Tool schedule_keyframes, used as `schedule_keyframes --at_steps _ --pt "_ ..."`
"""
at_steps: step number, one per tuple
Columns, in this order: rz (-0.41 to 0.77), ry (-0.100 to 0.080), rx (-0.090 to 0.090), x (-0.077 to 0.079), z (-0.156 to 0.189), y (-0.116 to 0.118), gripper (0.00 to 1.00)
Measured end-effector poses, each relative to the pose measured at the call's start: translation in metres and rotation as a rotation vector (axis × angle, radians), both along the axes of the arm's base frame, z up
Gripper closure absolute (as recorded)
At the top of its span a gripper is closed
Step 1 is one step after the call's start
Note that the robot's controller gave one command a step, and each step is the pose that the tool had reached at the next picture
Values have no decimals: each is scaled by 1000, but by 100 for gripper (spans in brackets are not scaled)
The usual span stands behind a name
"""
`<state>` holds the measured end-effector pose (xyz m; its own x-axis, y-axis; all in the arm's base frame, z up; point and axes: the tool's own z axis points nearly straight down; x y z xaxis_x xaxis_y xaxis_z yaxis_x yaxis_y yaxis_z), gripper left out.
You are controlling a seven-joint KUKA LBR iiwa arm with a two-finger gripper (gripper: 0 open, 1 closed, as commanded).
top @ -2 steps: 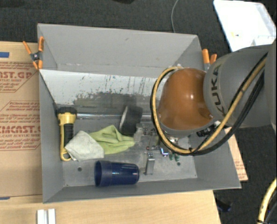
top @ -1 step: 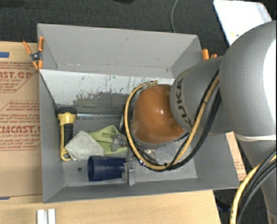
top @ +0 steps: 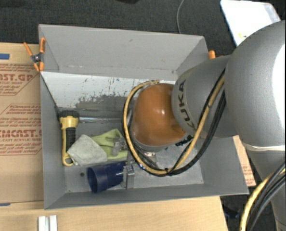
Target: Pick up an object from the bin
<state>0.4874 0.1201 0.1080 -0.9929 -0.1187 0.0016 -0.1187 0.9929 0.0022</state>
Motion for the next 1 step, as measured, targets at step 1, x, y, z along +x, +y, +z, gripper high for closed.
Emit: schedule_keyframes --at_steps 1 --pt "206 0 -1 59 -7 66 0"
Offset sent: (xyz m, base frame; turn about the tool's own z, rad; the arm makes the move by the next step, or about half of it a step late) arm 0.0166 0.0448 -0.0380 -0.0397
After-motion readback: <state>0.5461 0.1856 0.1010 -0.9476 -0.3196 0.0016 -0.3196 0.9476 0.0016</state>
